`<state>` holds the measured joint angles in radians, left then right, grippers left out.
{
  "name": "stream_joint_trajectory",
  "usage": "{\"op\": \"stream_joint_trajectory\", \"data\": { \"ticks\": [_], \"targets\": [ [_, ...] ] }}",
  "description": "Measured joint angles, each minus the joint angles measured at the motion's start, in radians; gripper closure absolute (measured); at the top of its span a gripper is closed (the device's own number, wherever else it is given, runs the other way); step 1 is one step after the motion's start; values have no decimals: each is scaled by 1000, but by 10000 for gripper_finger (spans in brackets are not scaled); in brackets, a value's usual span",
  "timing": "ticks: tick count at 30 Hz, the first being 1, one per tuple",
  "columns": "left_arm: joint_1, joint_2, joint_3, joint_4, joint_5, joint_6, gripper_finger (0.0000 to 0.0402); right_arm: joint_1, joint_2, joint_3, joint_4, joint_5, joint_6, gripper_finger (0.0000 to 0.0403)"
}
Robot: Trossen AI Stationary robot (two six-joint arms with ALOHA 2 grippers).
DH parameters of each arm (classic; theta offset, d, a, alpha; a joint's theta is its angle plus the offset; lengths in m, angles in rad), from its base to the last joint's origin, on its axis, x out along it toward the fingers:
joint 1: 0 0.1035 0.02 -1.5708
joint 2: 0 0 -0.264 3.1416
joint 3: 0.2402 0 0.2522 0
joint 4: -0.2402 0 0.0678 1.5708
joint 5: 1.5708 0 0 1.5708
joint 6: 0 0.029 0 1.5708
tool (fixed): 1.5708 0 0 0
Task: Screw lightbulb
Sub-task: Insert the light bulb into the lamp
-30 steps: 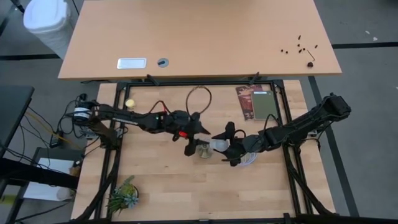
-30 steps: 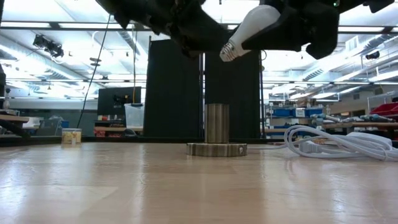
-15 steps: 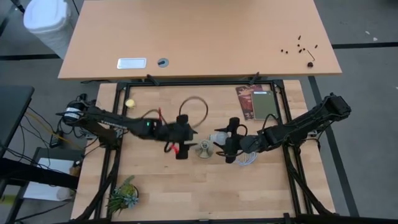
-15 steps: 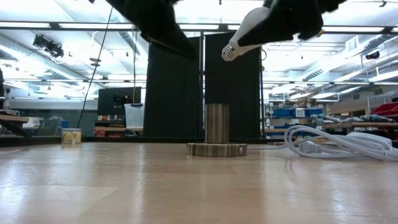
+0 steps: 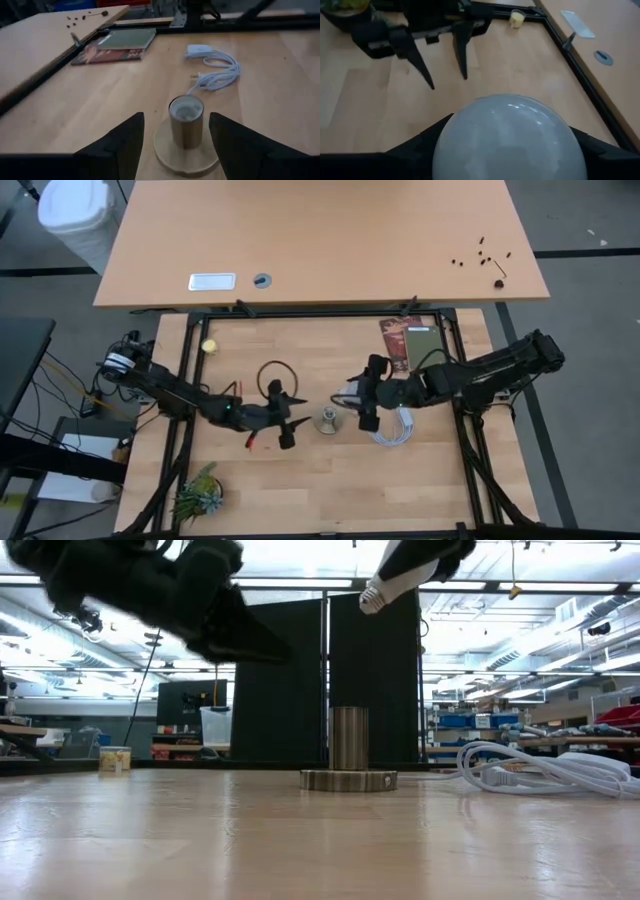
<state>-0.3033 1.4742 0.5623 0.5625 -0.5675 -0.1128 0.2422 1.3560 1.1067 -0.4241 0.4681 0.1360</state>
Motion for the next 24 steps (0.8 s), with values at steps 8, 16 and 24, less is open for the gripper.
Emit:
{"op": "stream_joint_trajectory", "data": {
  "ticks": [8, 16, 24],
  "targets": [
    [9, 25, -86, 128, -4, -90, 173, -79, 0, 24, -31, -103, 4, 131],
    [7, 171, -56, 261, 3, -75, 173, -89, 116, 84, -104, -156, 0, 130],
    [7, 285, 4, 279, 4, -75, 173, -90, 329, 360, -326, -248, -58, 129]
  ]
}}
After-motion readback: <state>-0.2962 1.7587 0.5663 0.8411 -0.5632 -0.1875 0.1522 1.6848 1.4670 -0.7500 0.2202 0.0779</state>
